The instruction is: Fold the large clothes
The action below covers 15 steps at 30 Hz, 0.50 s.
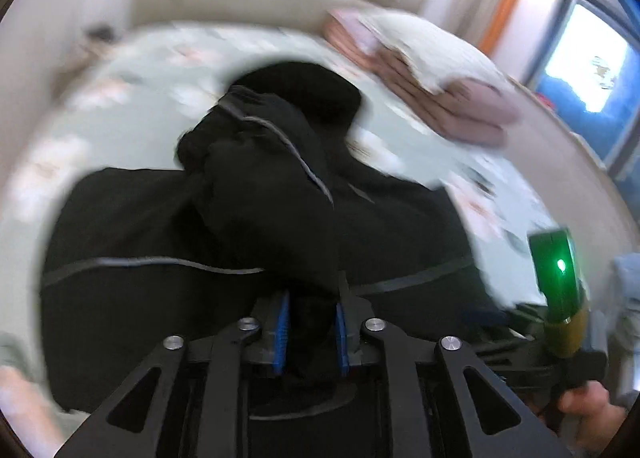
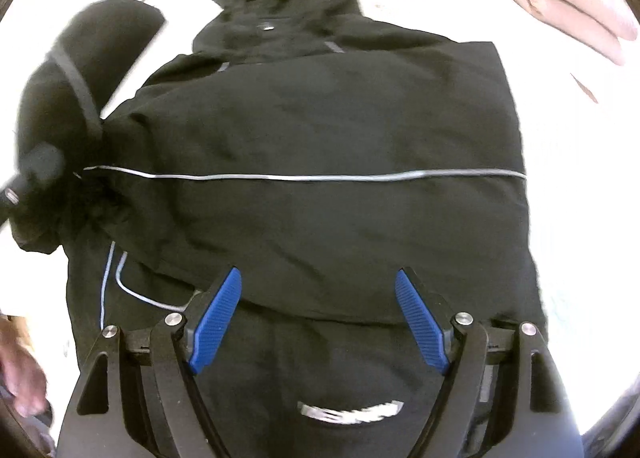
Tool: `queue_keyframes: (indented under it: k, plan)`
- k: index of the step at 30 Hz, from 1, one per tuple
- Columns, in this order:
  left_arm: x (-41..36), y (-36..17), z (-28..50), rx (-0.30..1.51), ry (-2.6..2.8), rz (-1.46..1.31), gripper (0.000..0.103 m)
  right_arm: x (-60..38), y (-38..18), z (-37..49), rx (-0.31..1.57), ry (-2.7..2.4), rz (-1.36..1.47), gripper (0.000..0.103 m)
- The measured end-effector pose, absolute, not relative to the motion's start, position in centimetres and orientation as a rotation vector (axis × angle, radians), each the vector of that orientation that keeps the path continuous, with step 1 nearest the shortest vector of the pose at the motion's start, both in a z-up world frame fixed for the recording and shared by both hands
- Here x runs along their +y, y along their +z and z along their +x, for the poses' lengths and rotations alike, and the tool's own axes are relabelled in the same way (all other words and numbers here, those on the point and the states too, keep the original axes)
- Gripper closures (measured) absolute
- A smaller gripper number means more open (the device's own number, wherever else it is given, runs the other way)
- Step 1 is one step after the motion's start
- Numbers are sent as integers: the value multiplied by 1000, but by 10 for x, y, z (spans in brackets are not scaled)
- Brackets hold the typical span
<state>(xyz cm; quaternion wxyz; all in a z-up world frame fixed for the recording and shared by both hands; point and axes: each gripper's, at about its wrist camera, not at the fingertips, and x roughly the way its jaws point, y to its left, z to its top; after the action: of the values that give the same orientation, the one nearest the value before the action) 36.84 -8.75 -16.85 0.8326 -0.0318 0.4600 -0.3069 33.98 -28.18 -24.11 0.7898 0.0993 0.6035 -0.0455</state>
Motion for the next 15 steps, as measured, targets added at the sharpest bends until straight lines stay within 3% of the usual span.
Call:
queue_keyframes:
  k: [5, 11, 15]
  plan:
    - [-118, -203, 368, 1191, -807, -257, 77, -312, -227, 334, 1291, -79, 241, 21]
    - [-91, -191, 362, 1185, -693, -349, 70, -329, -211, 342, 1239, 72, 378, 21]
    - [-66, -184, 364, 1166, -601, -355, 66, -332, -236, 367, 1286, 95, 520, 21]
